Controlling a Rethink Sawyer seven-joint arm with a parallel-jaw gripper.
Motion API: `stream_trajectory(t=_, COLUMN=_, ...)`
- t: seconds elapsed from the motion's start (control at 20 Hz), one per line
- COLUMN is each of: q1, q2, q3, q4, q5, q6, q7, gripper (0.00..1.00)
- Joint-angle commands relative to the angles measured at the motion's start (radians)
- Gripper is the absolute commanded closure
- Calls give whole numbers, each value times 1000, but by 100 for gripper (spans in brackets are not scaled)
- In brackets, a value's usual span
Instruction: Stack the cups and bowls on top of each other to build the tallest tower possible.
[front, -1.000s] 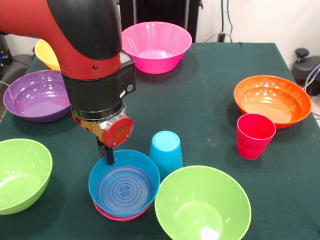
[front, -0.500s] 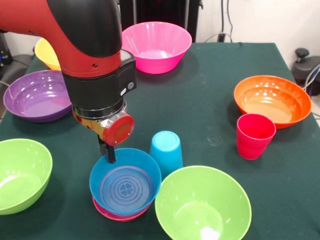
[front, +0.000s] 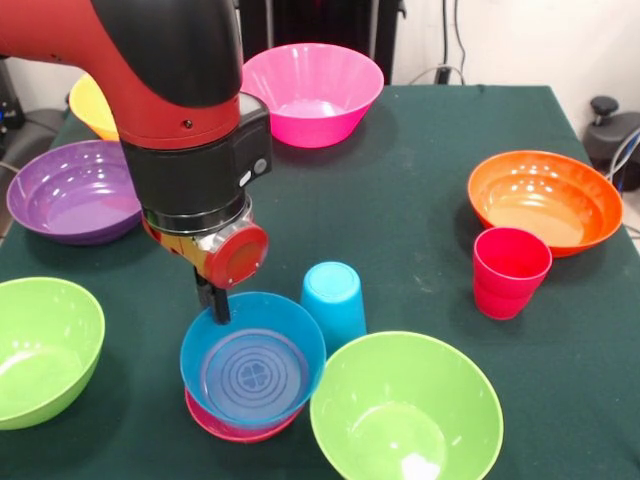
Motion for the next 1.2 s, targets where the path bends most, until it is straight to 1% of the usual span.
stream_trajectory(t=0.05, q1=24, q2=-57, q3=88, q4=2, q5=-48, q6=139, q7=-177, gripper=100)
stream_trajectory(t=0.45, q1=26, q2=-86, q3=96, q4=13, q5=-43, q6=143, q7=-169, gripper=100)
stream_trajectory(t=0.65, q1=36, q2=-87, q3=96, q4=-7, q5=-52, q6=142, q7=-166, gripper=100)
stream_trajectory(t=0.75, q1=45, q2=-99, q3=85, q4=-2, q5=-68, q6=115, q7=-163, gripper=100)
stream_trajectory(t=0.85, q1=49, q2=-106, q3=82, q4=3, q5=-63, q6=107, q7=-145, gripper=100)
stream_trajectory(t=1.2, q1=44, q2=-136, q3=102, q4=71, q5=-43, q6=48, q7=-123, gripper=100)
